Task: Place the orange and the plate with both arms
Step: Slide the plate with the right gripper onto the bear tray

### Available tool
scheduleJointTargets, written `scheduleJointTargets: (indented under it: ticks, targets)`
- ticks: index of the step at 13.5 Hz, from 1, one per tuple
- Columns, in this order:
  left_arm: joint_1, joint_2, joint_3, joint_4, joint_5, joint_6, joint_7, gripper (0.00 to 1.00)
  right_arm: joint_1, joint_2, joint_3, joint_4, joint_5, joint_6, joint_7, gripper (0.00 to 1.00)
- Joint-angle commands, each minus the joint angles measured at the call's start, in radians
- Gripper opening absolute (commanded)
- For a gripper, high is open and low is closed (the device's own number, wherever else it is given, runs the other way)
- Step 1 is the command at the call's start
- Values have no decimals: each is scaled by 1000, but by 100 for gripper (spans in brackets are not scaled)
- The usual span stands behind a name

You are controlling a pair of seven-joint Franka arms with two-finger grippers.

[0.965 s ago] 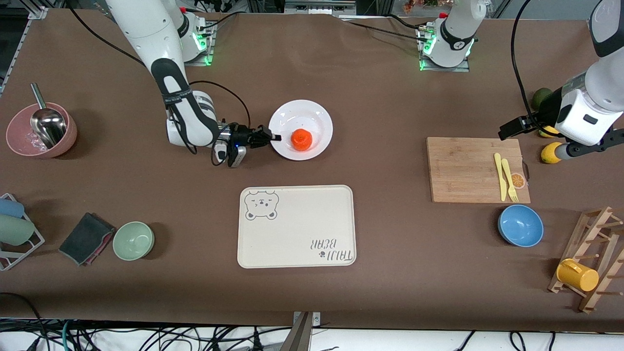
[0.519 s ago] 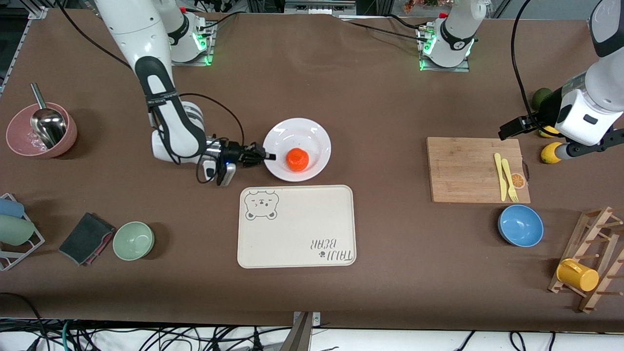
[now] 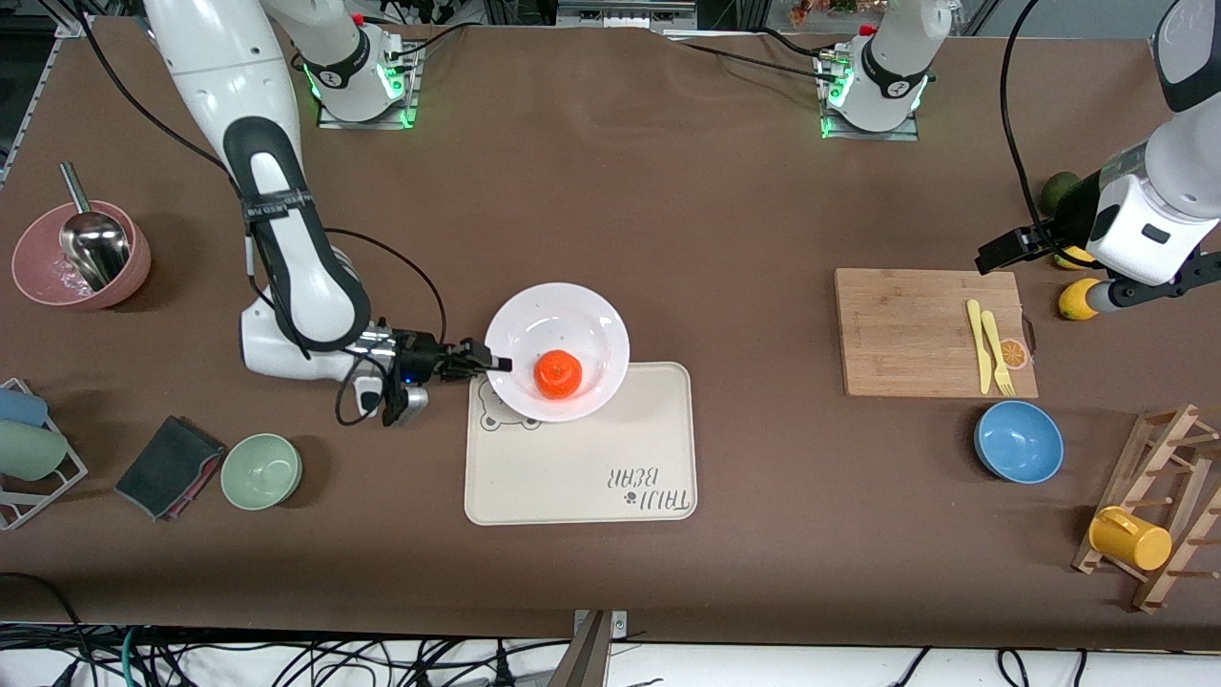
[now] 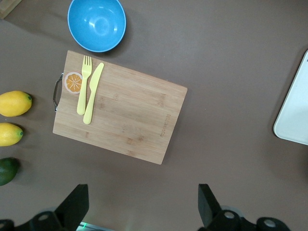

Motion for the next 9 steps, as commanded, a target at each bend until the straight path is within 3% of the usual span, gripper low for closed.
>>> scheduleJointTargets:
  ticks: [1, 4, 9]
  targets:
    - [3, -1, 4, 9, -23, -14, 23, 100, -4, 131, 5, 183, -14, -11, 80, 0]
    - [5, 1, 4, 9, -23, -15, 23, 100, 7, 211, 5, 293, -13, 38, 148, 0]
    - [5, 1, 4, 5, -23, -15, 23, 100, 14, 282, 17, 364, 7, 107, 170, 0]
